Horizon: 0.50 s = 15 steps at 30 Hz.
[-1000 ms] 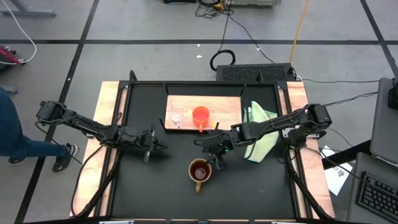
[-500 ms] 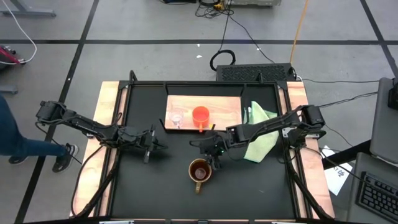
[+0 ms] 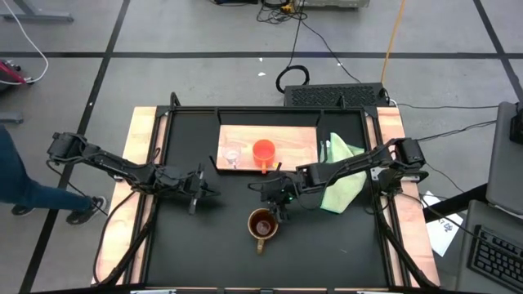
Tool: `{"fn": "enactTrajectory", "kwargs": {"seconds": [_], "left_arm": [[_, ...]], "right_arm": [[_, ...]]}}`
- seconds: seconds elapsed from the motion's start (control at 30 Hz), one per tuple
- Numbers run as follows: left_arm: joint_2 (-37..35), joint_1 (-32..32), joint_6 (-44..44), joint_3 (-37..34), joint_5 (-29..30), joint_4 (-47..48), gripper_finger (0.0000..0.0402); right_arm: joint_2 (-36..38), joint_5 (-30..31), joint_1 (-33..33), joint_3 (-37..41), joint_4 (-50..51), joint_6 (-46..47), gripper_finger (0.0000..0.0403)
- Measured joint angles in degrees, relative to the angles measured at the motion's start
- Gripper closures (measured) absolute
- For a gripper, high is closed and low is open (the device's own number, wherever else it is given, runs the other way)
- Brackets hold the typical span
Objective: Stack small to large cups/mugs on shelf
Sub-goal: Put the green mug on the shelf
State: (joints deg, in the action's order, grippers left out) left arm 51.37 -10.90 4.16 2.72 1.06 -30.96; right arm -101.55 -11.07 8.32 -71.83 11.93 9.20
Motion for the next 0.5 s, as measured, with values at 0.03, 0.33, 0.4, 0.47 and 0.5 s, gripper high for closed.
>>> {"fn": "enactTrajectory", "kwargs": {"seconds": [0.03, 0.33, 0.4, 0.47, 0.5], "left_arm": [[0.0, 0.0, 0.0, 0.0, 0.0, 0.0, 0.0401], [0.0, 0.0, 0.0, 0.0, 0.0, 0.5, 0.0401], [0.0, 0.0, 0.0, 0.0, 0.0, 0.7, 0.0401], [0.0, 0.0, 0.0, 0.0, 0.0, 1.1, 0.0401], [0.0, 0.0, 0.0, 0.0, -0.1, 1.3, 0.0401]], "right_arm": [[-0.5, 0.0, 0.0, 0.0, -0.3, 0.0, 0.0154], [-3.1, -1.1, 0.0, -0.1, -0.9, 0.6, 0.0154], [-3.3, -1.0, 0.0, 0.0, -0.8, 0.1, 0.0157], [-3.3, -1.0, 0.0, 0.0, -0.7, -0.5, 0.0168], [-3.2, -1.1, 0.0, 0.0, -0.8, -0.7, 0.0175]]}}
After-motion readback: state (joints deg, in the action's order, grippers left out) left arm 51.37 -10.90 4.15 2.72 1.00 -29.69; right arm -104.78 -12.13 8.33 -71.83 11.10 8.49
